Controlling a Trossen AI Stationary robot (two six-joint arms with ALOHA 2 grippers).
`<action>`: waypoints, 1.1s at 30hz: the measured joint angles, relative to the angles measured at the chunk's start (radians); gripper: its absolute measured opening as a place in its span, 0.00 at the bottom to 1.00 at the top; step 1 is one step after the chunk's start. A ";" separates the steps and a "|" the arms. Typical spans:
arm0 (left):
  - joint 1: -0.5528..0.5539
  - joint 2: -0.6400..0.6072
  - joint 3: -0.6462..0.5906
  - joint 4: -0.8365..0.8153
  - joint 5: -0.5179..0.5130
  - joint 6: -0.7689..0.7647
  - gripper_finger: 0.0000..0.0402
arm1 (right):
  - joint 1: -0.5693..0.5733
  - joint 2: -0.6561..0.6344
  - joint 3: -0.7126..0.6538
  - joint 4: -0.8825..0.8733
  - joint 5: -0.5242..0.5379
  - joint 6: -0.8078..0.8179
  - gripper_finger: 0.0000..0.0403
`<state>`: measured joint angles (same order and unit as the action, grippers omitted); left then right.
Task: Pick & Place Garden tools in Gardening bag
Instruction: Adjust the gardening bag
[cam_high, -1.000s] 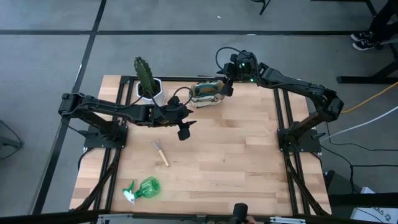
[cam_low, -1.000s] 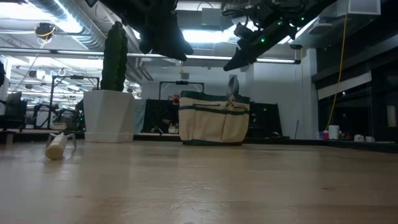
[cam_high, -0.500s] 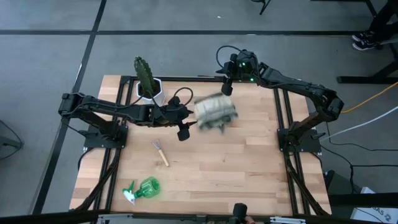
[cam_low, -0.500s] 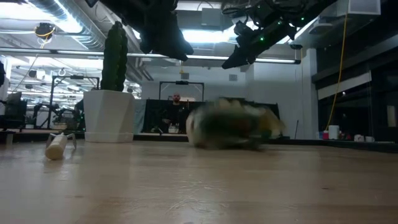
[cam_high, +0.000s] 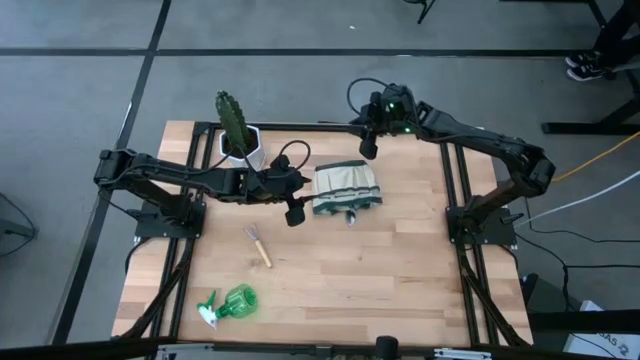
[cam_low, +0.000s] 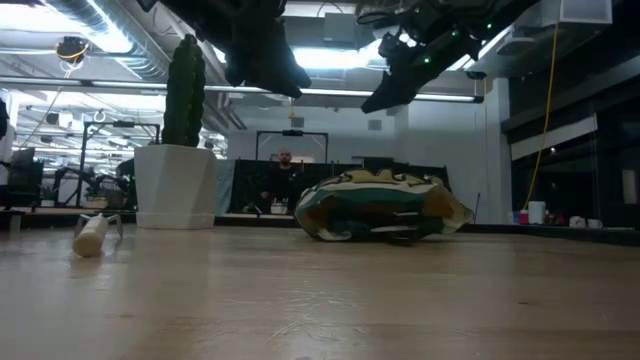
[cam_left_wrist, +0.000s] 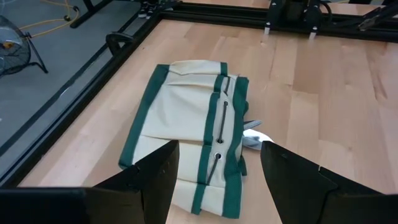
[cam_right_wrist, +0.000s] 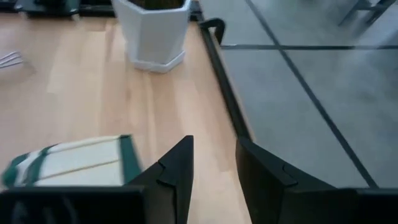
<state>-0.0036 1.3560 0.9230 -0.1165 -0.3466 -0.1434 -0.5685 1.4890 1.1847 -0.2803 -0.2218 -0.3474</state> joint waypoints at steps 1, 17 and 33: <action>0.000 0.000 0.000 0.000 0.000 0.004 0.56 | 0.006 -0.008 0.000 -0.019 0.000 -0.001 0.30; -0.041 0.120 0.000 0.037 -0.008 0.158 0.56 | 0.070 -0.180 -0.156 -0.137 -0.141 0.197 0.30; -0.114 0.371 0.000 0.148 -0.238 0.342 0.56 | 0.377 -0.428 -0.440 0.021 0.178 0.440 0.30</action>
<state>-0.1176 1.7271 0.9226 0.0315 -0.5843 0.1986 -0.1913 1.0612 0.7444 -0.2593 -0.0439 0.0926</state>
